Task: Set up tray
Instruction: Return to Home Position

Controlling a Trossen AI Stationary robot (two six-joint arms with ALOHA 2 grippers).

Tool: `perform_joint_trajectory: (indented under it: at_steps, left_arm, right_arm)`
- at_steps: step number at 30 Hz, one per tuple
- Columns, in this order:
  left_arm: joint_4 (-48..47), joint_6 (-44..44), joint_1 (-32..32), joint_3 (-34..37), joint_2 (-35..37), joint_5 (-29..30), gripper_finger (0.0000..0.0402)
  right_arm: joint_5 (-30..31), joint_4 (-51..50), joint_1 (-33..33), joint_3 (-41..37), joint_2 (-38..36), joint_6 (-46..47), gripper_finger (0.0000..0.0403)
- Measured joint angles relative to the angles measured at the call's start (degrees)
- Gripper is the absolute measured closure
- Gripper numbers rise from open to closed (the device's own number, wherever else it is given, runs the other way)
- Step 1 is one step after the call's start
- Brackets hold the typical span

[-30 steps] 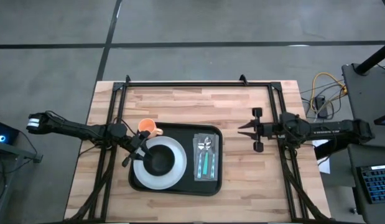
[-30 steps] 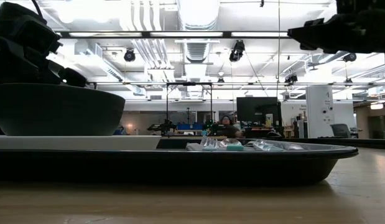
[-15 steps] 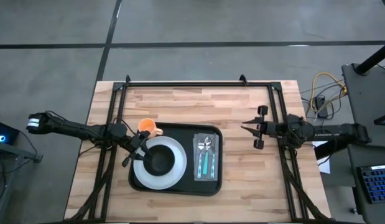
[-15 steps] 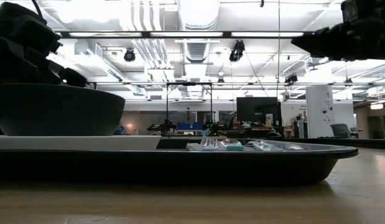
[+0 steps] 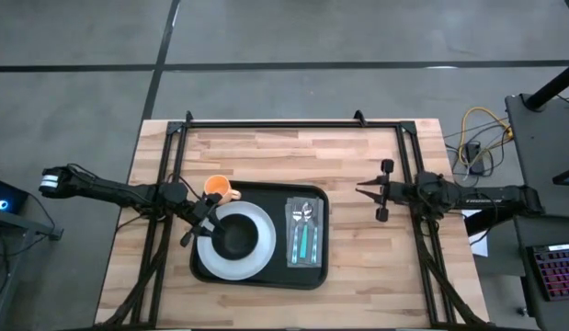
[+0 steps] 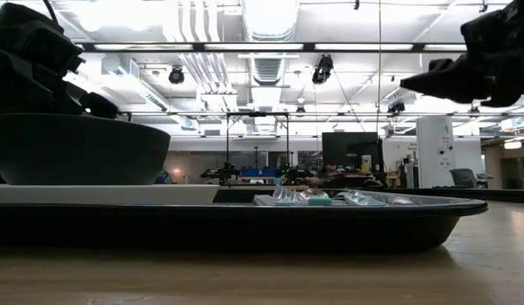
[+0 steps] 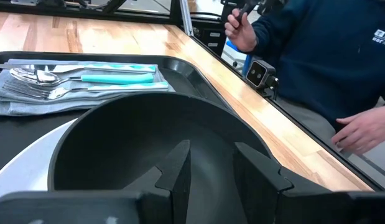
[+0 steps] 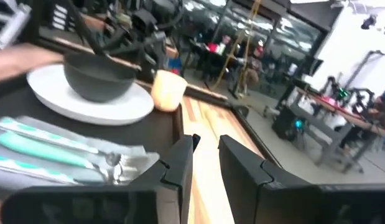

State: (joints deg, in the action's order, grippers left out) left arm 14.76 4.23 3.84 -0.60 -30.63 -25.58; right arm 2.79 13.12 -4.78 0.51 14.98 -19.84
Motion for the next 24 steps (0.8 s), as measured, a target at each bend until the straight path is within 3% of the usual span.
perform_joint_trajectory:
  at_steps: [9, 24]
  left_arm:
    - [0.00, 0.00, 0.00, -0.02, 0.01, 0.00, 0.0303]
    - [0.00, 0.00, 0.00, -0.01, -0.05, 0.00, 0.0303]
  right_arm:
    - [12.95, -10.19, -0.14, 0.11, 0.85, -8.32, 0.0335]
    - [13.35, -9.57, -0.13, 0.11, 2.56, -7.34, 0.0335]
